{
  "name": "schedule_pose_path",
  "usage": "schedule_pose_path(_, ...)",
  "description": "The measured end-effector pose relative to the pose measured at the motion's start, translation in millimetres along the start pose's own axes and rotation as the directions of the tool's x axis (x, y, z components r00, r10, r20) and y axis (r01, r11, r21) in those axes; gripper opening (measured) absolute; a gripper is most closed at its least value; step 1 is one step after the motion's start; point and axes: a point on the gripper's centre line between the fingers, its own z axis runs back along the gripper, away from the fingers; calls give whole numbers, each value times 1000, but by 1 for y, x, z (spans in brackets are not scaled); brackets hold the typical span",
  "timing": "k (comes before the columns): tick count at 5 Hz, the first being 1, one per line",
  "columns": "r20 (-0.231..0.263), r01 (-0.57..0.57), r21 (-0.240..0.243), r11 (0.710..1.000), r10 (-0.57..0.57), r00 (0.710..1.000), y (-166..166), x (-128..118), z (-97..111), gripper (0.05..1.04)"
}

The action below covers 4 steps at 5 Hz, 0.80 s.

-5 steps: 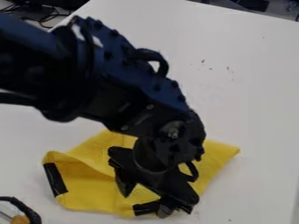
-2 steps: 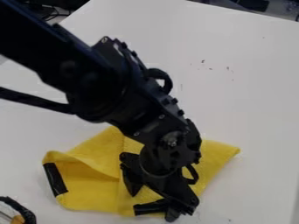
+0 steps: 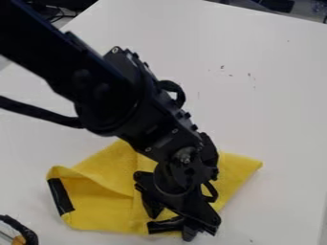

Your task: Fold the cloth from top right to bottom left

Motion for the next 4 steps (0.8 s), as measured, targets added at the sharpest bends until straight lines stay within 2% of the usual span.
schedule_pose_path(1,-11,11,-2,1000,-11,1000,0,-1,0,452)
schedule_pose_path(2,-41,3,9,1000,-3,999,1,-4,2,282)
schedule_pose_path(3,-47,-2,15,1000,3,999,1,-4,4,151)
schedule_pose_path(4,-68,-5,39,999,7,998,4,0,13,79)
